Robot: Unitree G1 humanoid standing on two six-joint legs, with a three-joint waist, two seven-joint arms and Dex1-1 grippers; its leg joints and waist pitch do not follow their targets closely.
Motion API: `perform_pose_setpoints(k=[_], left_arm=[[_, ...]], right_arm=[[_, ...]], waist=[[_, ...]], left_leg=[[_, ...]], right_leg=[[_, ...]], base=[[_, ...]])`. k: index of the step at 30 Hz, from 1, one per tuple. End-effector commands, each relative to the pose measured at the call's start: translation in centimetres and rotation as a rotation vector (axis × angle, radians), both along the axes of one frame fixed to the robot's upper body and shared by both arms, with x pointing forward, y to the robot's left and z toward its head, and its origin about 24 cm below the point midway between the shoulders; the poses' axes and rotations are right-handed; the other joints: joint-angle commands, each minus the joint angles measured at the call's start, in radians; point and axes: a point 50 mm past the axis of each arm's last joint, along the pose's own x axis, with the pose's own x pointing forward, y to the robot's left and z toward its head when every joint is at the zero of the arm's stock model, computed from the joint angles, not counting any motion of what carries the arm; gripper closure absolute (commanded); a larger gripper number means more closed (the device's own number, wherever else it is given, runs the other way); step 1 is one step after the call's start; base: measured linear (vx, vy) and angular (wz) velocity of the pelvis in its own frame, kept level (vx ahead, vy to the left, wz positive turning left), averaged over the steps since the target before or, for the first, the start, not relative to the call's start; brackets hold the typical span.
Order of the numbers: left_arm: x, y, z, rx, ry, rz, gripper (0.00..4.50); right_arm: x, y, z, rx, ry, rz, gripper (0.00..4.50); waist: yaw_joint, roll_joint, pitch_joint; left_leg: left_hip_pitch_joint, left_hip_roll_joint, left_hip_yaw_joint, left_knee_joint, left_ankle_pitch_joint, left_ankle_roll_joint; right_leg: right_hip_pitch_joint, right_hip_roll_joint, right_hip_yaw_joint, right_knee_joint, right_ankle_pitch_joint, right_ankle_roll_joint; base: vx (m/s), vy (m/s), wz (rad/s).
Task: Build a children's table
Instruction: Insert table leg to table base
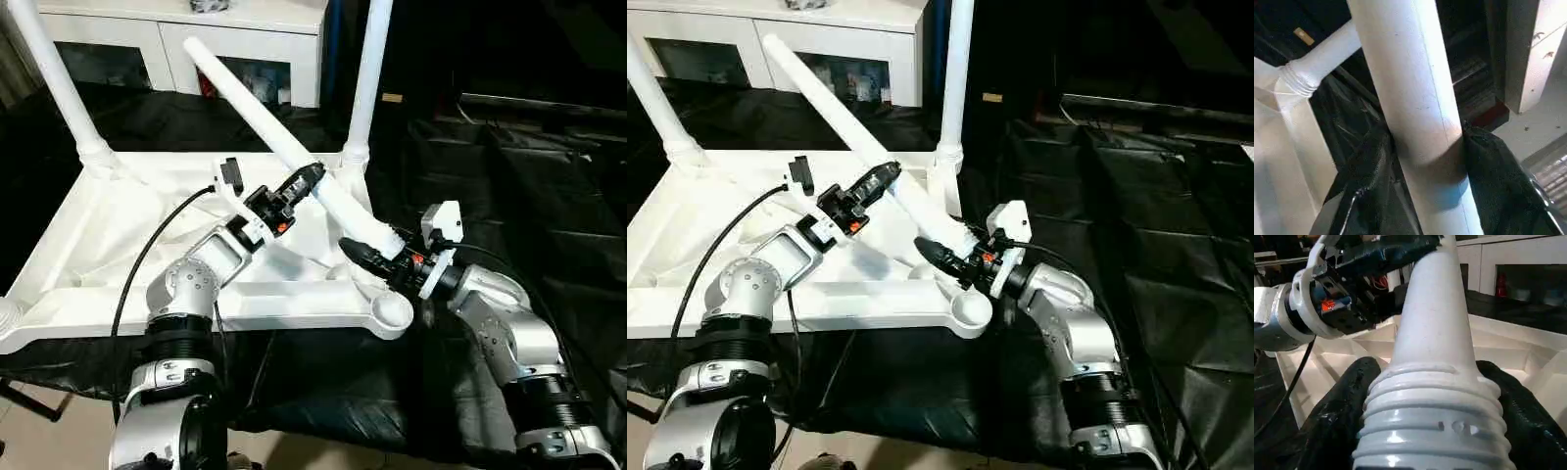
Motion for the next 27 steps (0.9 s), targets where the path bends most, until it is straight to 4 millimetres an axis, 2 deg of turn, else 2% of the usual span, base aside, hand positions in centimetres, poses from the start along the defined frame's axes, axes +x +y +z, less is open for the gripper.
perform_pose_setpoints(k=[1,2,5,11,13,14,15,17,18,20,21,25,27], left_arm=[[0.2,-0.5,1.3,0.004,-0.061,-0.030,2.46],[0.3,-0.6,1.4,0.009,-0.073,-0.035,2.48],[0.4,-0.6,1.7,0.031,-0.099,-0.042,2.50],[0.5,-0.6,2.1,0.070,-0.136,-0.059,2.59],[0.5,-0.6,2.3,0.091,-0.152,-0.072,2.60],[0.5,-0.6,2.3,0.107,-0.166,-0.086,2.60],[0.5,-0.6,2.3,0.107,-0.166,-0.086,2.60],[0.4,-0.6,2.4,0.124,-0.179,-0.100,2.61],[0.3,-0.7,2.6,0.180,-0.221,-0.154,2.61],[0.2,-0.8,2.7,0.199,-0.233,-0.172,2.62],[0.2,-0.8,2.8,0.214,-0.242,-0.185,2.62],[0.2,-0.8,3.1,0.247,-0.270,-0.217,2.62],[0.2,-0.9,3.4,0.259,-0.288,-0.243,2.62]], right_arm=[[0.1,-0.3,0.6,0.021,0.009,-0.002,1.34],[0.2,-0.4,0.6,0.024,0.014,-0.003,1.01],[0.0,-0.7,0.9,0.034,0.019,0.012,0.98],[0.0,-1.1,1.4,0.046,0.009,0.020,0.38],[0.2,-1.6,2.1,0.091,0.006,-0.001,0.19],[0.5,-1.8,2.5,0.115,0.002,-0.029,0.12],[0.5,-1.8,2.5,0.115,0.002,-0.029,0.05],[0.7,-2.0,2.9,0.149,0.008,-0.050,0.00],[0.8,-2.4,3.9,0.238,0.056,-0.010,0.00],[0.6,-2.5,4.1,0.257,0.071,0.024,0.00],[0.4,-2.5,4.2,0.260,0.085,0.046,0.00],[0.2,-2.6,4.1,0.230,0.119,0.092,0.00],[0.1,-2.7,3.7,0.157,0.147,0.112,0.00]], waist=[[0.002,0.001,-0.074],[0.003,0.003,-0.074],[0.003,0.003,-0.075],[0.002,0.003,-0.075],[0.003,0.003,-0.075],[0.003,0.000,-0.075],[0.004,0.002,-0.076],[0.004,0.003,-0.076],[0.002,-0.002,-0.074],[0.004,0.002,-0.076],[0.007,-0.002,-0.077],[0.010,-0.003,-0.077],[0.011,-0.002,-0.076]], left_leg=[[0.013,0.015,-0.011,-0.057,-0.119,0.073],[0.013,0.015,-0.011,-0.057,-0.120,0.073],[0.013,0.015,-0.011,-0.057,-0.114,0.074],[0.014,0.016,-0.011,-0.056,-0.120,0.072],[0.014,0.016,-0.011,-0.057,-0.122,0.069],[0.014,0.015,-0.010,-0.057,-0.122,0.069],[0.015,0.015,-0.011,-0.057,-0.117,0.068],[0.016,0.015,-0.010,-0.057,-0.114,0.067],[0.016,0.013,-0.010,-0.058,-0.115,0.070],[0.016,0.016,-0.011,-0.058,-0.107,0.075],[0.015,0.015,-0.010,-0.056,-0.091,0.074],[0.014,0.014,-0.009,-0.056,-0.093,0.068],[0.014,0.014,-0.009,-0.056,-0.106,0.054]], right_leg=[[0.061,-0.049,0.029,-0.057,0.000,-0.269],[0.061,-0.050,0.029,-0.057,-0.002,-0.270],[0.062,-0.049,0.029,-0.056,0.008,-0.272],[0.062,-0.049,0.029,-0.057,0.002,-0.269],[0.062,-0.050,0.029,-0.056,-0.002,-0.270],[0.062,-0.049,0.029,-0.056,-0.004,-0.272],[0.061,-0.050,0.029,-0.056,-0.006,-0.271],[0.061,-0.049,0.029,-0.055,-0.006,-0.271],[0.062,-0.047,0.029,-0.058,-0.011,-0.271],[0.062,-0.048,0.030,-0.054,-0.004,-0.269],[0.064,-0.049,0.029,-0.051,0.014,-0.271],[0.064,-0.050,0.029,-0.053,0.008,-0.272],[0.063,-0.051,0.029,-0.055,-0.017,-0.266]], base=[[0.000,0.000,0.00],[0.000,0.000,0.00],[0.000,0.000,0.00],[0.000,0.000,0.00],[0.000,0.000,0.00],[0.000,0.000,0.00],[0.000,0.000,0.00],[0.000,0.000,0.00],[0.000,0.000,0.00],[0.000,0.000,0.00],[0.000,0.000,0.00],[0.000,0.000,0.00],[0.000,0.000,0.00]])
